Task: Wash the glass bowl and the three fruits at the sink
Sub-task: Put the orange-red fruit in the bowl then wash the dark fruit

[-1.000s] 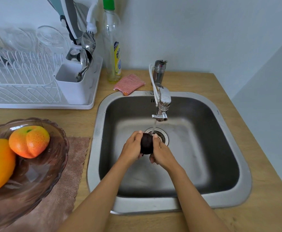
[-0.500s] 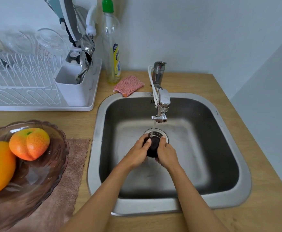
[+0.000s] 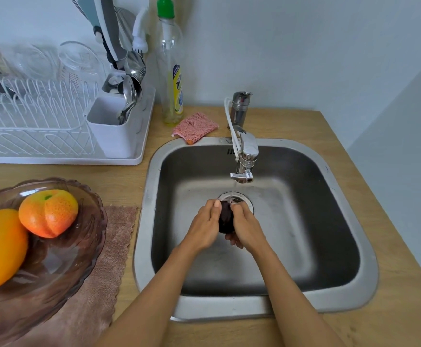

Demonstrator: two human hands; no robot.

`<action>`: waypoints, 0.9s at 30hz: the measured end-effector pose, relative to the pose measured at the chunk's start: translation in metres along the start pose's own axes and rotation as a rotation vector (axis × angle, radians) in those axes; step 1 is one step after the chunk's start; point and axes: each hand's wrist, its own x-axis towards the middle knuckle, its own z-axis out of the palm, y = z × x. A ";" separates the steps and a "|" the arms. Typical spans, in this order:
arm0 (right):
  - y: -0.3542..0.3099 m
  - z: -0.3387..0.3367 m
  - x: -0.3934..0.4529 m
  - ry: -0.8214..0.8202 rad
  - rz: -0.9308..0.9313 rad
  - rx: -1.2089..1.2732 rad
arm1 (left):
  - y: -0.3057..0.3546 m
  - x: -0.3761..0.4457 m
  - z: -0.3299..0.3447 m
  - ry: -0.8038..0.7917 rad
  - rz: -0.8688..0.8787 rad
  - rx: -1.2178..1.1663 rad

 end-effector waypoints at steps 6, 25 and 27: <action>0.003 0.003 -0.003 0.028 -0.100 -0.104 | -0.005 0.003 0.001 0.047 0.009 0.071; 0.011 0.005 0.009 0.171 -0.168 -0.066 | 0.018 0.005 -0.006 -0.077 -0.354 -0.446; 0.010 0.005 0.009 0.175 -0.161 -0.065 | 0.020 0.003 -0.005 -0.057 -0.304 -0.381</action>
